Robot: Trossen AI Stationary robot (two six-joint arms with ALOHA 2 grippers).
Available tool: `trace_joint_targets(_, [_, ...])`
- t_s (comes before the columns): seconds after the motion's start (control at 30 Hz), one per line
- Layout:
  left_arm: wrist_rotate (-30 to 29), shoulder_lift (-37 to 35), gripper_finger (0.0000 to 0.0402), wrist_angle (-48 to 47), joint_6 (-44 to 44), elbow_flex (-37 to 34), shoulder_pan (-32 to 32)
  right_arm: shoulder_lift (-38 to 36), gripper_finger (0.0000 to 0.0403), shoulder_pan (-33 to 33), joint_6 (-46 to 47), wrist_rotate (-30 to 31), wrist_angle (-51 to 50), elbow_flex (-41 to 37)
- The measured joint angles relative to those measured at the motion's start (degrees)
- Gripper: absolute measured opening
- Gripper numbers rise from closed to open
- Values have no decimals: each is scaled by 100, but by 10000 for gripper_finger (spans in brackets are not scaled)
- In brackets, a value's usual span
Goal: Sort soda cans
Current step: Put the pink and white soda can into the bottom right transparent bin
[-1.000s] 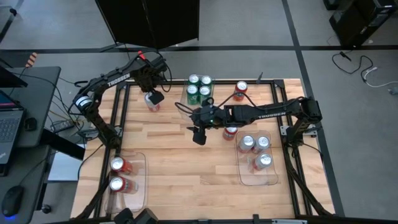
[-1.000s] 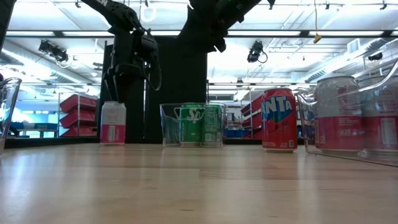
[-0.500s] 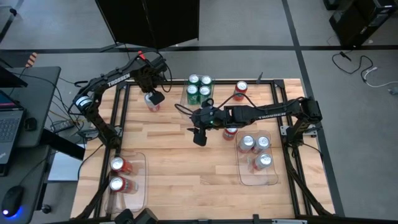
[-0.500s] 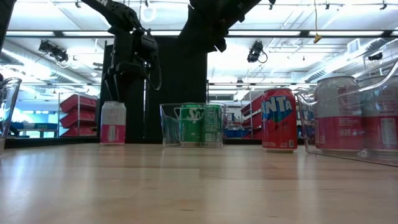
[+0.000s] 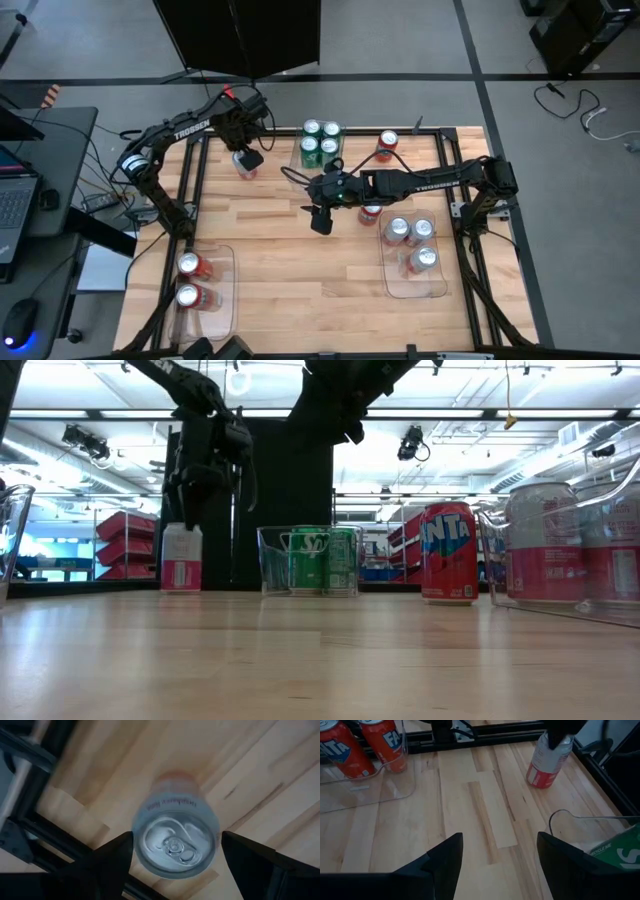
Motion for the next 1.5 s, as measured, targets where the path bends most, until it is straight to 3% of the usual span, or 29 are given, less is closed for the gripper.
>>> trace_joint_targets(0.2, [-20,-47,306,303,125,-438,0,0,240,0,-16,0,-6,0])
trace_joint_targets(0.5, [-13,-33,304,324,158,-459,-23,0,240,0,-20,0,-11,0])
trace_joint_targets(0.67, [-17,-28,284,322,178,-462,-189,0,240,50,-87,0,-114,0])
trace_joint_targets(1.03, [-13,-92,261,250,376,-462,-732,-309,240,282,-321,340,-415,0])
trace_joint_targets(1.23, [297,-343,259,146,342,-426,-1115,-693,240,392,-261,514,-840,0])
trace_joint_targets(1.5, [578,-571,259,101,37,-410,-2075,-1122,240,794,35,522,-1626,0])
